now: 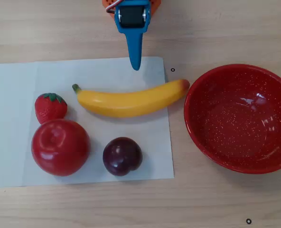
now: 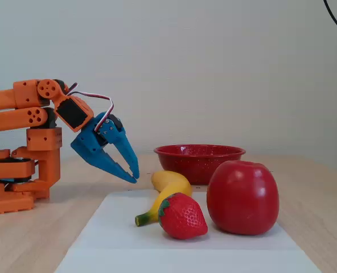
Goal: Grasp the banana and put it in the red bowl
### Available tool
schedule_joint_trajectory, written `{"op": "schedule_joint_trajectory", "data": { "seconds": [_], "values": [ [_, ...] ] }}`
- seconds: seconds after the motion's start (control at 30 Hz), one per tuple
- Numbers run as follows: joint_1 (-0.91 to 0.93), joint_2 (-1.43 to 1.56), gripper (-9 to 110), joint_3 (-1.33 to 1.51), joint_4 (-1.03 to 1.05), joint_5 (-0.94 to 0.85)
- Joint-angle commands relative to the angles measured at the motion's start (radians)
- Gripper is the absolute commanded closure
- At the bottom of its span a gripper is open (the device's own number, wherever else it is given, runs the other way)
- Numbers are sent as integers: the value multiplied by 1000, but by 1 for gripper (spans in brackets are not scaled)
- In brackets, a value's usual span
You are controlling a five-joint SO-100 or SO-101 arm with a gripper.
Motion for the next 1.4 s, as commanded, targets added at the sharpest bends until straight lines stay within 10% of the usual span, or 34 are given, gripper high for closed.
{"op": "schedule_joint_trajectory", "data": {
  "seconds": [0.0,1.37],
  "values": [
    [-8,11,101,2,-3,-12],
    [25,-75,101,-43,8,34]
  ]
}}
